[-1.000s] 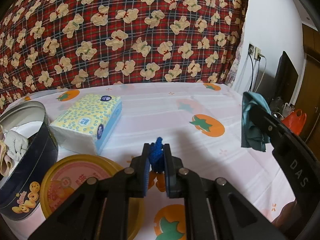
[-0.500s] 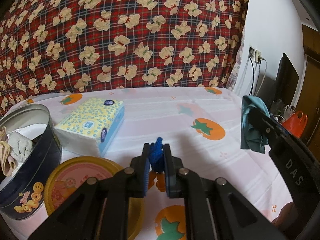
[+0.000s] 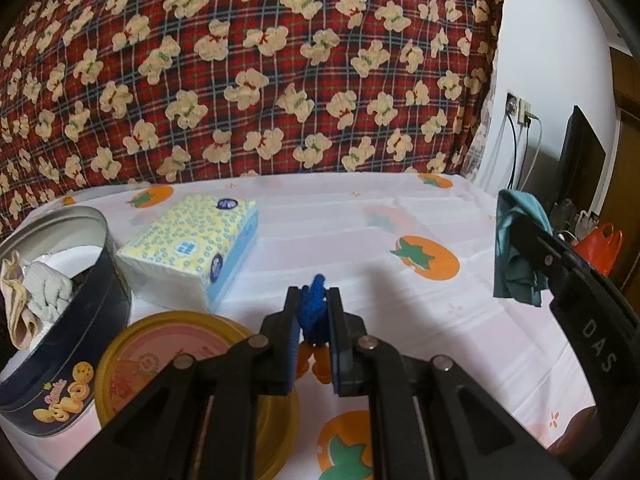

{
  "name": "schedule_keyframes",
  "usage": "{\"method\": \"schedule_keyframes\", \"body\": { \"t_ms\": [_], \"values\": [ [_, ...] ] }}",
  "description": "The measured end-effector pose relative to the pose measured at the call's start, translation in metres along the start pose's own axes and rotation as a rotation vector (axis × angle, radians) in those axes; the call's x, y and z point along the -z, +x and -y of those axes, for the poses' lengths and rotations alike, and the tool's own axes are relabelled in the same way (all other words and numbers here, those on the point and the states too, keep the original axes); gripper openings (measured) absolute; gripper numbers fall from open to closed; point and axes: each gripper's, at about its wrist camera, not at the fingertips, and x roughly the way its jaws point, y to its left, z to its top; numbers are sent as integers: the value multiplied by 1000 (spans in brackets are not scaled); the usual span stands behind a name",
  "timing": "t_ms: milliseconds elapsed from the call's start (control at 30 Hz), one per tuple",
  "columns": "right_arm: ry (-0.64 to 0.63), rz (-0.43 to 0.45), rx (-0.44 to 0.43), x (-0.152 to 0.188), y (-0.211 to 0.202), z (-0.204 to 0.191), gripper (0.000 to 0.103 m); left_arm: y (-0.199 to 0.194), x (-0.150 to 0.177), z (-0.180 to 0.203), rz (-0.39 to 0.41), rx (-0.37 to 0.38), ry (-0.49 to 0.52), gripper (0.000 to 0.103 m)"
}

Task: Organize soft objects
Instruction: 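Lift the teal cloth with the right gripper while the left gripper lifts the blue figure, then carry the teal cloth with the right gripper over the tin while the left gripper carries the figure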

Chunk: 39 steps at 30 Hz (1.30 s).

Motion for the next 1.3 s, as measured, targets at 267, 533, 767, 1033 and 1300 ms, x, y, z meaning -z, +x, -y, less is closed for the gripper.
{"method": "schedule_keyframes", "body": {
  "t_ms": [267, 533, 767, 1033, 1300],
  "values": [
    [5, 14, 18, -2, -3, 2, 17, 2, 1, 1, -14, 44, -2, 13],
    [21, 56, -8, -3, -10, 4, 17, -7, 2, 1, 40, 33, 2, 12],
    [-12, 82, -72, -1, -17, -17, 17, -26, 6, -18, 80, -9, -7, 12],
    [1, 100, -136, 5, -23, -46, 17, -48, 2, -57, 129, -103, -37, 12],
    [-12, 83, -200, 12, -26, -74, 17, -55, 5, -77, 136, -119, -64, 12]
  ]
}}
